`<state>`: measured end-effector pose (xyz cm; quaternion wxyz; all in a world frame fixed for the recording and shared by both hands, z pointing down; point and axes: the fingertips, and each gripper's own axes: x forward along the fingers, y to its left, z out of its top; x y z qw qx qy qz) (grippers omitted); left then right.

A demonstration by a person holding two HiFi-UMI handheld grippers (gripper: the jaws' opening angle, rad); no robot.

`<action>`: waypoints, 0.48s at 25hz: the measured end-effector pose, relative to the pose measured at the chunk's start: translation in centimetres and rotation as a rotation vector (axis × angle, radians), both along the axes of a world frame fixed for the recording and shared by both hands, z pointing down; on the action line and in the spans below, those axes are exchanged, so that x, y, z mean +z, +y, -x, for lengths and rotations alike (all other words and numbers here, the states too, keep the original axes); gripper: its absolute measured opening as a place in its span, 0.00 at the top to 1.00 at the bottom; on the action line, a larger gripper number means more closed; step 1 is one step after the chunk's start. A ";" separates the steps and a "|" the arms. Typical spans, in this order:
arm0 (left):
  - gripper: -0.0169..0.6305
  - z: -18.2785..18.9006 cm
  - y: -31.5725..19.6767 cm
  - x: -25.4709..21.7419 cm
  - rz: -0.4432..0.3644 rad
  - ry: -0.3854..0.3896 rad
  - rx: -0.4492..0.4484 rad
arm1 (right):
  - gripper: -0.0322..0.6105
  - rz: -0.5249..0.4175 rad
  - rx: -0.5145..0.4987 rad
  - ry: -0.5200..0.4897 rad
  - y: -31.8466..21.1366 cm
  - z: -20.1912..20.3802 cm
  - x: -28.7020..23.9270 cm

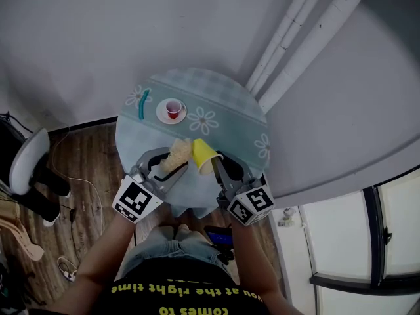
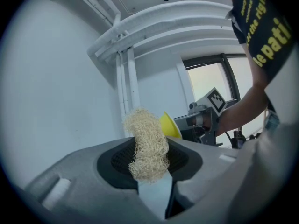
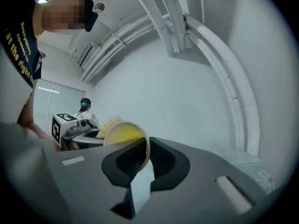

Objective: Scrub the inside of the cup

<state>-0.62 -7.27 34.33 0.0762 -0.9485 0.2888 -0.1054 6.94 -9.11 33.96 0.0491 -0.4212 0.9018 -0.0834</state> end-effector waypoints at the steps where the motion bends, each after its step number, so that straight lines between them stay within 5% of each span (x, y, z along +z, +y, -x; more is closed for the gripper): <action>1: 0.74 -0.1 0.2 -0.1 0.001 0.001 0.007 | 0.91 0.001 0.001 0.007 -0.1 0.0 0.0; 7: 0.74 -0.7 1.1 -0.4 -0.006 0.004 0.044 | 0.91 0.020 0.017 0.019 -0.8 -0.2 0.6; 12: 0.74 -0.7 1.4 -0.5 -0.012 0.007 0.045 | 0.91 0.065 0.027 -0.148 -1.2 -0.9 0.3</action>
